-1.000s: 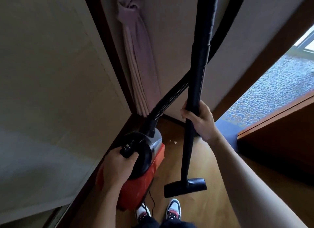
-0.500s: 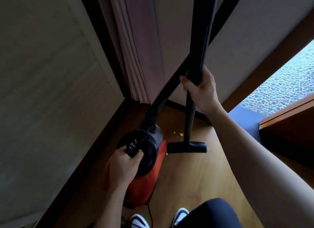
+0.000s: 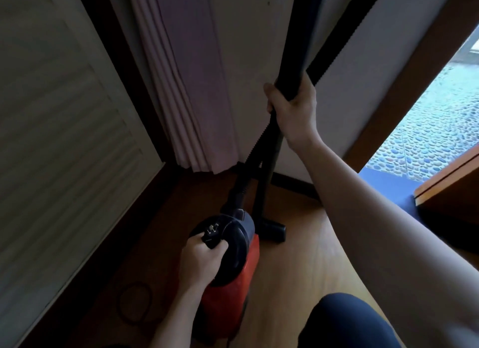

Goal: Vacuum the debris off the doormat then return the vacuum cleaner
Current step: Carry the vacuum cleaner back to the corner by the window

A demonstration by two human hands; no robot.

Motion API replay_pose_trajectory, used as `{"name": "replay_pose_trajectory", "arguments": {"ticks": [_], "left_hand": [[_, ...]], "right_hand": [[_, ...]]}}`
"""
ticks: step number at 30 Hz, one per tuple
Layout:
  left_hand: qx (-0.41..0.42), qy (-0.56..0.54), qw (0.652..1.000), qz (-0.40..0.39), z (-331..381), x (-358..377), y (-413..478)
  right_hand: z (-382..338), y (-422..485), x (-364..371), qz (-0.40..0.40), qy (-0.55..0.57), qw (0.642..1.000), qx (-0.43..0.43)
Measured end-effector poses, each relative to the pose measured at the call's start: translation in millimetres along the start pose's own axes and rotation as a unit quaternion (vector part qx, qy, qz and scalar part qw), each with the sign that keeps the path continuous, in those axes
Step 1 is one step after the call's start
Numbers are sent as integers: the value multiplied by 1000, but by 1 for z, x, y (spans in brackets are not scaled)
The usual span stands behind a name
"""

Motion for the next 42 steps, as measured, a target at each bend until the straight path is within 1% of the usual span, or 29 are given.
{"name": "replay_pose_trajectory", "arguments": {"ticks": [8,12,15,17,21,25,31,37,42], "left_hand": [[-30,-31,999,-5,-21,55,27],[-29,-20,999,-3,-27,69,40],[-20,-8,1000,-7,-34,75,48],[-12,4,1000,-11,-37,75,52],[6,14,999,-28,-42,72,58],[7,9,999,-37,-52,66,57],[12,47,998,-49,-70,63,56],[4,59,997,-49,-68,67,68],[39,87,994,-53,-65,74,78]], "right_hand": [[17,29,-3,6,47,999,-11],[25,37,-1,-9,69,997,-24],[41,36,1,-29,60,998,-19],[60,30,2,-29,45,999,2],[105,9,5,-14,18,997,70],[126,1,11,12,11,995,98],[126,6,16,13,-1,995,98],[132,11,18,22,-18,996,83],[140,12,17,11,-28,997,75]]}}
Point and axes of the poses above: each hand's wrist, its own y-axis towards the middle knuckle, its own x-axis out of the palm, z = x × y, the point moved 2 cm from there along y, towards the middle knuckle, and after that the axes turned 11 degrees about x, right-handed, at the moved point
